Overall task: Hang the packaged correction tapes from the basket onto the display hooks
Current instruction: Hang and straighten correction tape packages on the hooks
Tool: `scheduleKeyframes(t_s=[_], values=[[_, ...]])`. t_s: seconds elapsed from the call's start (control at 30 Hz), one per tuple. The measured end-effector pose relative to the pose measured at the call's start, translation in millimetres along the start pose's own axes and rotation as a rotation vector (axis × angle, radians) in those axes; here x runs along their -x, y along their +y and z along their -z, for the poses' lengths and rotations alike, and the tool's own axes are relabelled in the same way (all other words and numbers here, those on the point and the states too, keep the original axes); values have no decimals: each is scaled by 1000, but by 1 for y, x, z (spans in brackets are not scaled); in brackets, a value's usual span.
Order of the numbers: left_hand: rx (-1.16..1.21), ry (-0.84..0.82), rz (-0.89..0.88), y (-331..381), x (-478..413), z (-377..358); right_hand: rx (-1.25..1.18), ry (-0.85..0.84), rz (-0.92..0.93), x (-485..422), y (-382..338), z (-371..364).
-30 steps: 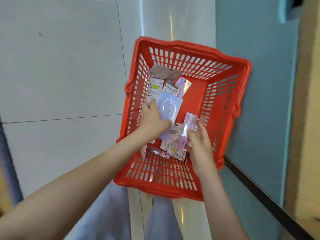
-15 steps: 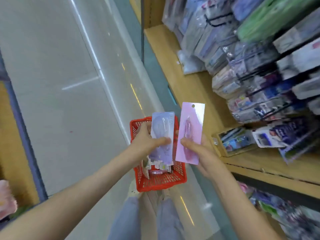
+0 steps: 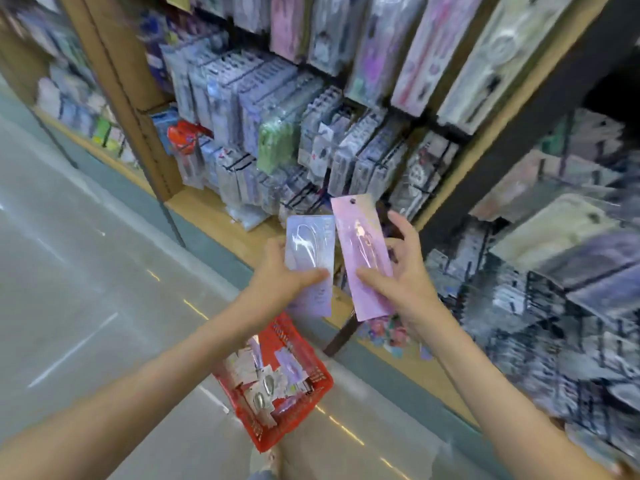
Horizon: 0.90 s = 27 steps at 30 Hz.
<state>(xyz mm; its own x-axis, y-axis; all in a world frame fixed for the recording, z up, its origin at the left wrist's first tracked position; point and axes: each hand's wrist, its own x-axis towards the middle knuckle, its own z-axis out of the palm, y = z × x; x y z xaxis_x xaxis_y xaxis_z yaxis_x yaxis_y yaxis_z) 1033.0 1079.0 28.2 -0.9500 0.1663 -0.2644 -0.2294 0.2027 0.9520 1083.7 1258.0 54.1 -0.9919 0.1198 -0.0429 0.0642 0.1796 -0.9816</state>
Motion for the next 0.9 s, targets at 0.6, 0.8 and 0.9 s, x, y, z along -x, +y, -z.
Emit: scheduleKeyframes(t_s=[0.6,0.8,0.9], values=[[-308,-250,-610,191,223,-234,490,517,417,248,-118,271],[-338,-201,-824,262,238,-251,776,631,581,252,-190,316],[-326,-172,-916,300,237,-256,828,679,644,248,-224,335]])
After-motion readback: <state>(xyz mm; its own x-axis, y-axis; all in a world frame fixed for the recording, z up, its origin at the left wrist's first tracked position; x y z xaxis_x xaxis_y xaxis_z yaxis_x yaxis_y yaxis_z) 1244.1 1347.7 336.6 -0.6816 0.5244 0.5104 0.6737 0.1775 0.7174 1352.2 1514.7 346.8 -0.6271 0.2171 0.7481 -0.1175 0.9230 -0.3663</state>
